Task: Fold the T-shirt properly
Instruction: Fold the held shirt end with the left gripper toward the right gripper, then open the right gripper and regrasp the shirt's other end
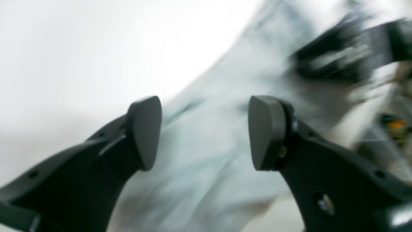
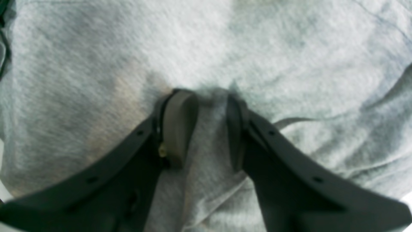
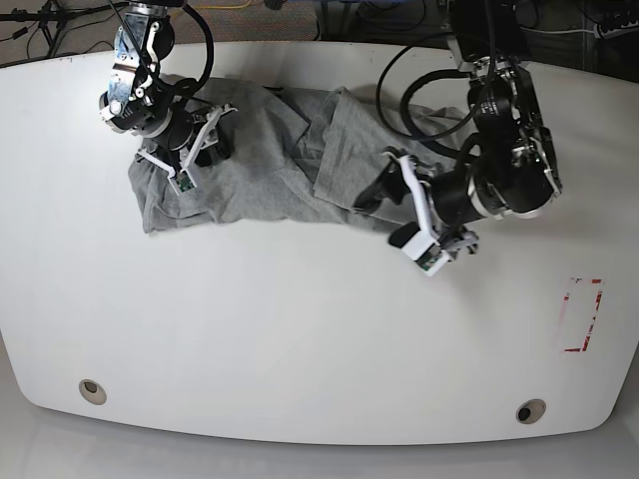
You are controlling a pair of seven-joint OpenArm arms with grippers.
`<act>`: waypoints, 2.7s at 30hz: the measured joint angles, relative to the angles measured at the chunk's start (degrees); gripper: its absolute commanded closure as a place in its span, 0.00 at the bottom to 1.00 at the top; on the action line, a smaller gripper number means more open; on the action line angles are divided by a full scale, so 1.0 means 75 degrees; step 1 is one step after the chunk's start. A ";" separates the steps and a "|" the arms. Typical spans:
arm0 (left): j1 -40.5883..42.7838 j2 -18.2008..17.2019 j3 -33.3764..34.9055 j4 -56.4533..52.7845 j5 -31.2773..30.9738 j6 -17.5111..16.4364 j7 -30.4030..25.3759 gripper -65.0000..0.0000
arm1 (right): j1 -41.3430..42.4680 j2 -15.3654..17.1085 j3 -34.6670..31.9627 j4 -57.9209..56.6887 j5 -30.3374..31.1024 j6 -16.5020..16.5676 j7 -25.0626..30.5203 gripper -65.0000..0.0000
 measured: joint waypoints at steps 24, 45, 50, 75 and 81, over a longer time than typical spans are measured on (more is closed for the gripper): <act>0.1204 -0.0787 0.0044 -0.1384 0.2978 -0.0006 -0.1416 0.71 | 0.0286 -0.0163 0.0178 0.1845 -0.0114 0.0012 -0.1241 0.55; 0.1311 -0.1294 -0.0009 -0.2279 0.2891 -0.0006 -0.2267 0.62 | 0.1405 -0.0134 0.4779 0.0093 0.4162 0.0006 -0.3596 0.10; 0.1311 -0.1294 -0.0009 -0.2279 0.2894 -0.0003 -0.2267 0.62 | 0.1317 0.0411 0.5015 -0.1317 0.4613 -0.0006 -0.3733 0.11; 0.1361 -0.1294 -0.0009 -0.2256 0.2882 -0.0003 -0.2302 0.62 | 0.0463 -0.0023 0.3558 -0.1950 0.5281 0.0085 -0.2334 0.17; 0.1361 -0.1294 -0.0009 -0.2256 0.2888 -0.0003 -0.2296 0.62 | 0.0388 -0.0198 0.3150 -0.1909 0.5295 0.0087 -0.2226 0.28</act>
